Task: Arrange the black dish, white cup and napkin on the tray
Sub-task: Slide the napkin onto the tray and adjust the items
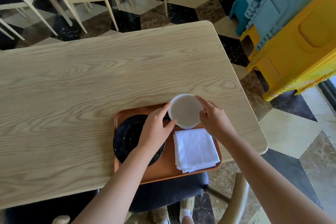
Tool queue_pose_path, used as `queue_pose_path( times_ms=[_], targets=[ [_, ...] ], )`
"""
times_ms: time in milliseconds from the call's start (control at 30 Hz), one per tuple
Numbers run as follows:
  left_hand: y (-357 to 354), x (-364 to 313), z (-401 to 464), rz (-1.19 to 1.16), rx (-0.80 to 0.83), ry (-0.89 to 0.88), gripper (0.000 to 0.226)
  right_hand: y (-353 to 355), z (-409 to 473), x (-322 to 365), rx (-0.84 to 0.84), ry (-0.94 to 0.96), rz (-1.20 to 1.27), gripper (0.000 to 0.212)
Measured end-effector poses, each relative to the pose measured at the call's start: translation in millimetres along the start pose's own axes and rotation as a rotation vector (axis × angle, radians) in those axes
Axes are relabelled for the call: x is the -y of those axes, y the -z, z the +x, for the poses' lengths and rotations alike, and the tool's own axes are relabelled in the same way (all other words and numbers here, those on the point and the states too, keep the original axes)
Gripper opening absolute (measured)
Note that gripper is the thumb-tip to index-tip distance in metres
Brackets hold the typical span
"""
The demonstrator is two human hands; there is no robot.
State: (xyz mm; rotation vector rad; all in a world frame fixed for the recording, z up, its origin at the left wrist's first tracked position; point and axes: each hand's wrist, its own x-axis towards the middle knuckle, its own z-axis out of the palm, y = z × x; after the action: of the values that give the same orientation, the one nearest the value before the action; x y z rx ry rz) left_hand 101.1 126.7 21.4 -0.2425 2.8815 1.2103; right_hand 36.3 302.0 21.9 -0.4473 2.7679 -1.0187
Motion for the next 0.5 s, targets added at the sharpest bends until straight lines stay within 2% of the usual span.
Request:
queue_pose_path(
  times_ms=[133,200,267,367,500],
  targets=[
    [-1.9,-0.5,-5.2,0.112,-0.015,-0.008,0.058,0.0,-4.8,-2.7,-0.005,-0.001,-0.027,0.05],
    [-3.8,0.3,-15.7,0.273,-0.151,-0.118,0.056,3.3,-16.1,-3.5,-0.047,0.025,-0.062,0.048],
    [-11.3,-0.5,-34.5,0.299,-0.249,-0.297,0.05,5.7,-36.6,-9.2,-0.122,0.096,-0.157,0.043],
    [-36.9,-4.6,-69.8,0.292,-0.106,-0.465,0.045,0.5,-77.6,-30.6,-0.097,0.204,-0.327,0.043],
    [-70.4,-1.4,-87.5,0.477,0.149,-0.332,0.05,-12.7,-108.6,-52.7,0.137,0.244,-0.493,0.055]
  ],
)
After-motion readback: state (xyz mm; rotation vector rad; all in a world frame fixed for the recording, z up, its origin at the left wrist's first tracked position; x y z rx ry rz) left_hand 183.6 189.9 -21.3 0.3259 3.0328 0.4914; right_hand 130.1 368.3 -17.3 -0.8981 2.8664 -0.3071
